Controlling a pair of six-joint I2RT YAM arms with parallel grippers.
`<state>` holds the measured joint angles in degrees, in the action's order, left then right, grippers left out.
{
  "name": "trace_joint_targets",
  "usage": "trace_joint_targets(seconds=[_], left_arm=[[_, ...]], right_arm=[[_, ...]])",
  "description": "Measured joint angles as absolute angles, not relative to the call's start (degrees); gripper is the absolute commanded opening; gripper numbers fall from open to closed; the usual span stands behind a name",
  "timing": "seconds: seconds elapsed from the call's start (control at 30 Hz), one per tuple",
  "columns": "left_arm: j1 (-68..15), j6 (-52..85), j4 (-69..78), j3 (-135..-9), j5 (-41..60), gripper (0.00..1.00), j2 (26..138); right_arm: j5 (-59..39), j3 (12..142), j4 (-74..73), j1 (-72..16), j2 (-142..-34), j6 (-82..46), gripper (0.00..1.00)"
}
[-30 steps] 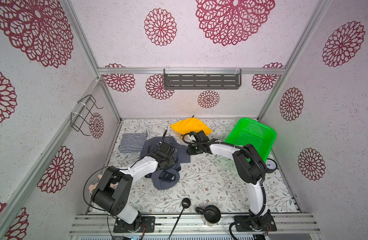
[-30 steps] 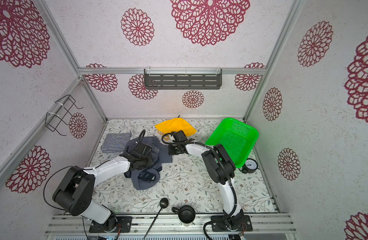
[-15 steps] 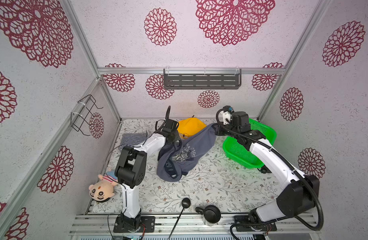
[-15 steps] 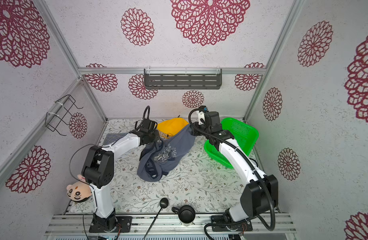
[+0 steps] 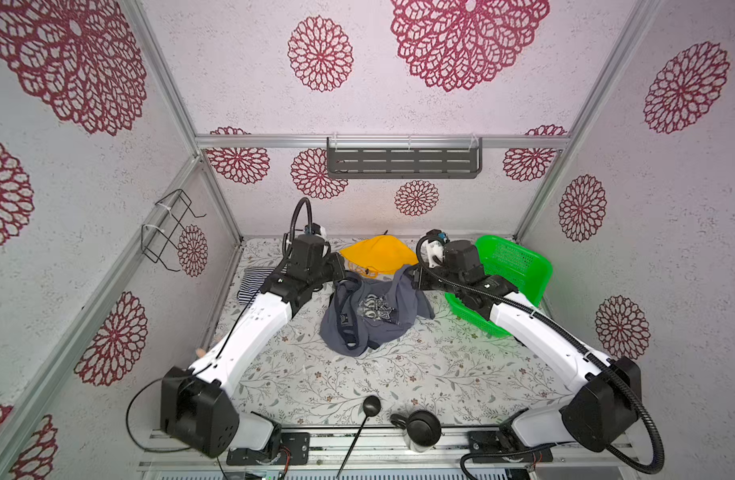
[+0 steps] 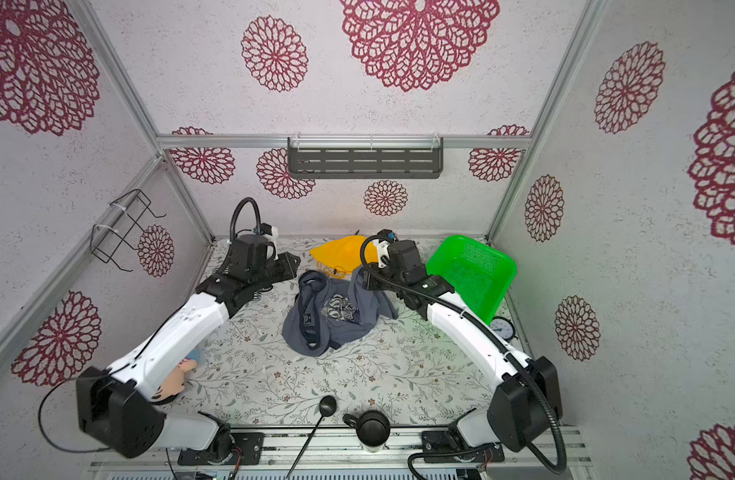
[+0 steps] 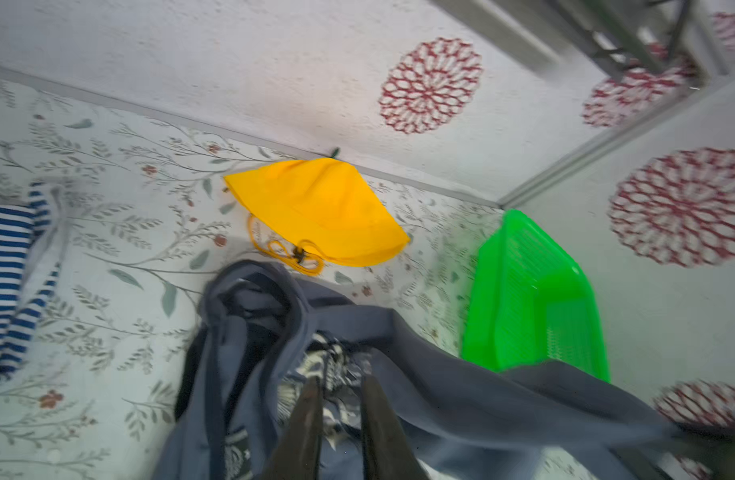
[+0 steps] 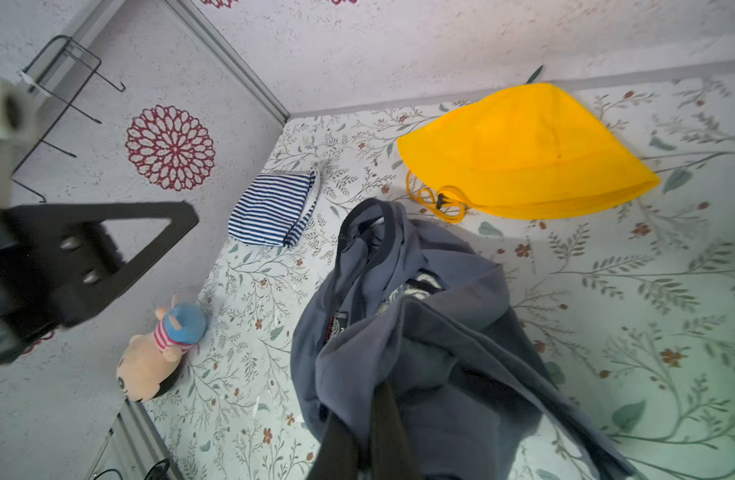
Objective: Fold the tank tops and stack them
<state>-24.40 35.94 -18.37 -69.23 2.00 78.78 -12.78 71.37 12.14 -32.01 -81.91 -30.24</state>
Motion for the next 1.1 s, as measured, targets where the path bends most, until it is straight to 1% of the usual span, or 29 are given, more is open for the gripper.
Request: trace_joint_targets(seconds=[0.03, 0.07, 0.1, 0.13, 0.17, 0.23, 0.33, 0.37, 0.5, 0.6, 0.7, 0.8, 0.9, 1.0, 1.1], left_arm=[[-26.04, 38.28, -12.43, -64.31, 2.28, 0.51, 76.47], [-27.46, 41.01, -10.09, -59.44, 2.83, 0.56, 74.22], [-28.8, 43.81, -7.66, -55.0, 3.49, 0.57, 72.88], [-29.98, 46.35, -5.58, -51.31, 4.14, 0.57, 72.55], [-31.09, 48.97, -3.42, -47.77, 4.56, 0.56, 72.88], [-31.44, 52.77, -1.37, -42.17, 3.9, 0.53, 73.17], [-29.3, 56.62, -1.54, -36.53, 2.48, 0.51, 70.76], [-28.25, 57.54, -2.17, -35.57, 1.93, 0.5, 69.01], [-26.7, 59.46, -4.84, -36.4, -0.16, 0.51, 62.89], [-28.21, 61.14, -4.84, -37.54, -0.69, 0.55, 62.15], [-31.31, 63.57, -5.06, -37.6, -0.89, 0.58, 64.31], [-33.89, 66.5, -5.48, -37.52, -2.04, 0.61, 67.11], [-36.21, 69.84, -6.02, -37.58, -4.54, 0.66, 68.84], [-39.03, 71.88, -11.68, -39.35, -9.1, 0.72, 69.6], [-40.82, 74.19, -15.66, -40.27, -12.8, 0.73, 68.53]], right_arm=[[-12.12, 70.17, 9.32, -32.77, -82.15, -32.4, 0.0], [-11.77, 69.3, 7.2, -33.39, -82.65, -34.37, 0.03], [-11.64, 68.86, 5.98, -33.95, -83.24, -35.79, 0.08], [-11.62, 68.77, 4.99, -34.7, -84.27, -37.06, 0.15], [-11.86, 69.23, 4.62, -35.64, -85.45, -37.6, 0.25], [-12.21, 71.11, 5.78, -37.93, -87.66, -36.84, 0.41], [-12.34, 72.86, 9.63, -41.12, -88.71, -33.56, 0.64], [-12.34, 72.77, 11.42, -41.91, -88.2, -32.18, 0.69], [-11.18, 71.33, 17.67, -40.03, -85.23, -27.73, 0.71], [-9.63, 69.78, 21.1, -35.09, -82.87, -25.28, 0.66], [-8.86, 68.12, 23.57, -28.58, -81.73, -23.77, 0.59], [-8.05, 66.5, 25.65, -23.64, -81.73, -22.55, 0.56], [-8.1, 65.47, 26.96, -22.79, -81.73, -21.91, 0.55], [-8.56, 64.86, 27.07, -22.81, -81.73, -21.41, 0.55], [-9.28, 64.01, 26.92, -22.55, -81.58, -20.93, 0.55]])
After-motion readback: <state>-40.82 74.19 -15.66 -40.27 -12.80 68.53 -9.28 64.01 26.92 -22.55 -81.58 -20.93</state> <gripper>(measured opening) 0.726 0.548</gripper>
